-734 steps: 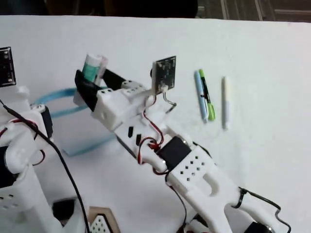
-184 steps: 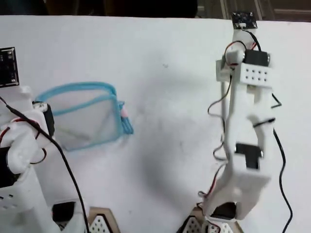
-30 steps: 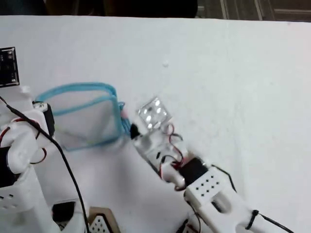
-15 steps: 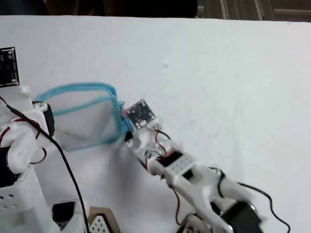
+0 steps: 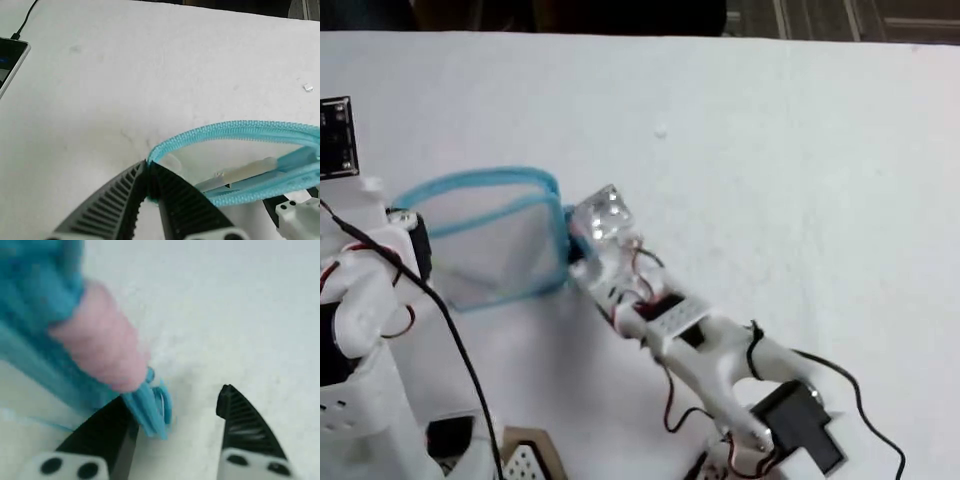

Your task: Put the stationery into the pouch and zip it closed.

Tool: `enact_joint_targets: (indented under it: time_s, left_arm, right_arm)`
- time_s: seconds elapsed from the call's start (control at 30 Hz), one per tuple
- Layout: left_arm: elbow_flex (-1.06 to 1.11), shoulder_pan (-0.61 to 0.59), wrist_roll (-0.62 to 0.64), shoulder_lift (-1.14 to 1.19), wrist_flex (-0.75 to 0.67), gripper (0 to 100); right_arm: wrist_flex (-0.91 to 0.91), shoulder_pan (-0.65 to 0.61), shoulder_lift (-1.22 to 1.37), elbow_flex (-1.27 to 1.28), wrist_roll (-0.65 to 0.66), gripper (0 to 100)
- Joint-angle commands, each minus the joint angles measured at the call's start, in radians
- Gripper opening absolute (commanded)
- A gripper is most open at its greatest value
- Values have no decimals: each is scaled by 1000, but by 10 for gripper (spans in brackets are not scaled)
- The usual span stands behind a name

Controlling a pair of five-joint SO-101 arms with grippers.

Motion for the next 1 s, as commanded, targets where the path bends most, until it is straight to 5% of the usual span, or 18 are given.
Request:
enact_joint_targets:
  time_s: [0.0,0.1,0.73,0.97]
  left_arm:
    - [46,16,-6,70,21,23]
    - [46,16,-6,70,21,23]
    - [40,16,-2,71,-12,38]
    - [-51,21,2,68,-32,100]
  right_arm:
    - [-64,31,-5,-34,-3,128]
    - [-68,59,-5,-34,-2,9]
    - [-62,278,-509,-32,-8,16]
    - [108,254,-814,-87,-9,16]
